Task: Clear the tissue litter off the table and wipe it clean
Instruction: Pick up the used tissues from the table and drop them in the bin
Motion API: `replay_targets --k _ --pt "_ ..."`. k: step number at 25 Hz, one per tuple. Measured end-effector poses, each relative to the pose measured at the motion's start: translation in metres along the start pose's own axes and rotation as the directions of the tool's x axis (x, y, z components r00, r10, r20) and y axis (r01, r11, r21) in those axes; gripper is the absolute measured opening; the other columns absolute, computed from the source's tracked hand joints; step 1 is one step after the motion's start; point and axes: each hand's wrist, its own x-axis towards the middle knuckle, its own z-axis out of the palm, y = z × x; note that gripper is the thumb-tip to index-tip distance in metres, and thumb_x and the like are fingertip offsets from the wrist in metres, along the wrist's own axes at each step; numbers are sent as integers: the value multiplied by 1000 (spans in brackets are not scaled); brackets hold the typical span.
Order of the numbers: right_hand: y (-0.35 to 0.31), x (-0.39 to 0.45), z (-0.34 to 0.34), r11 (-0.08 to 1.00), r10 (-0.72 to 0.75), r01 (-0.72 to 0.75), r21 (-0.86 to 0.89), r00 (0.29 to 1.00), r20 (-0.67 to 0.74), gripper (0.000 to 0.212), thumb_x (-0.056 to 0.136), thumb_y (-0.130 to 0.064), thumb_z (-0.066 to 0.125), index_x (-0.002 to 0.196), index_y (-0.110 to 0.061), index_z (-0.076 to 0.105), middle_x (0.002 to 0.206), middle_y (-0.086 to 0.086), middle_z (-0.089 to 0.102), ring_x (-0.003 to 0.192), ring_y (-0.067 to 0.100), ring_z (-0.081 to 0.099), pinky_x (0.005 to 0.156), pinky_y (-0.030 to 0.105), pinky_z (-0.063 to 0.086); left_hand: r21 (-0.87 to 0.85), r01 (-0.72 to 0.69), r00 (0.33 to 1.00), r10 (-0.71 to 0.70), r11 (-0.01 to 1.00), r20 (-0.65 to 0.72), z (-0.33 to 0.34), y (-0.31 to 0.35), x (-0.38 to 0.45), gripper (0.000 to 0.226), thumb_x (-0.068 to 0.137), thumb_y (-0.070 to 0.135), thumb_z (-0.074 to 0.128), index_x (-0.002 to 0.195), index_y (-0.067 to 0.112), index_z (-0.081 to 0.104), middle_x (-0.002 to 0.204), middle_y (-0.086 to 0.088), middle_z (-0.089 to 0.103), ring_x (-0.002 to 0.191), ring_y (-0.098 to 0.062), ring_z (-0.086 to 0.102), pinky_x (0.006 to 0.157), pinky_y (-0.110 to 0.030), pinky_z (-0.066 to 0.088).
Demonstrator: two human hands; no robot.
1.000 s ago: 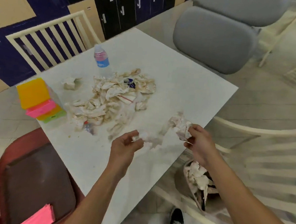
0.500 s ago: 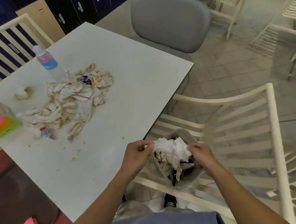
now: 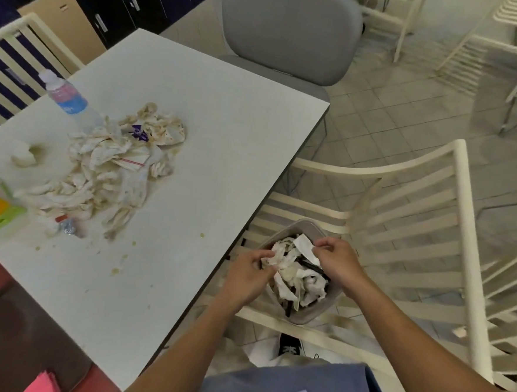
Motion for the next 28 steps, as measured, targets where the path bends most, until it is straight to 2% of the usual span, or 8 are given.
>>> replay_targets --k 3,7,10,17,22,24,26,28 --pt "-24 -5 15 999 -49 48 25 998 28 13 90 -22 57 100 -23 65 93 2 66 77 14 60 72 33 50 -45 0 1000 -1 999 -16 -21 -8 1 22 86 30 68 107 29 71 110 9 64 94 -3 60 87 -30 52" --pt "-67 -11 51 989 -142 139 43 987 69 14 90 -18 55 98 -22 66 84 -1 62 66 11 54 56 24 42 -116 -25 996 14 993 -91 -70 -21 4 14 84 27 67 96 33 72 97 8 69 88 -8 66 82 -30 56" --pt "-106 -12 95 978 -203 194 82 973 112 13 89 -18 56 95 -24 66 83 3 64 72 17 60 65 35 50 -148 -39 986 15 988 -163 -121 -33 6 12 85 29 66 93 36 70 96 12 69 87 -6 66 83 -28 55" --pt "-187 -13 214 922 -348 382 -66 890 294 19 87 -22 63 105 -26 65 83 -2 64 75 13 61 67 22 46 -265 -35 954 -46 964 -296 -234 -82 10 10 85 23 67 92 30 71 92 7 71 83 -10 67 77 -27 53" --pt "-210 -9 310 692 -430 625 -360 759 489 55 86 -28 66 136 -33 46 116 2 49 99 18 57 84 22 42 -333 -16 923 -114 943 -368 -297 -120 16 10 86 19 68 94 25 71 89 2 70 73 -8 64 70 -21 48" --pt "-211 -8 334 610 -392 646 -458 749 533 62 86 -30 65 142 -32 37 122 3 41 104 22 56 88 27 45 -349 13 920 -148 937 -363 -316 -137 17 14 84 15 70 96 23 71 90 1 69 71 -8 64 69 -21 49" --pt "-210 -9 350 594 -387 627 -504 772 504 49 86 -27 63 133 -26 48 119 3 42 101 24 58 86 31 48 -361 34 923 -168 932 -345 -329 -154 16 20 81 13 74 98 23 71 94 -2 68 73 -9 66 72 -23 52" --pt "-209 -12 363 630 -419 605 -486 792 443 23 86 -18 60 109 -19 64 104 0 50 89 20 59 77 29 47 -386 49 928 -185 921 -324 -337 -168 14 27 80 13 75 104 24 70 100 -3 65 75 -9 66 73 -25 55"
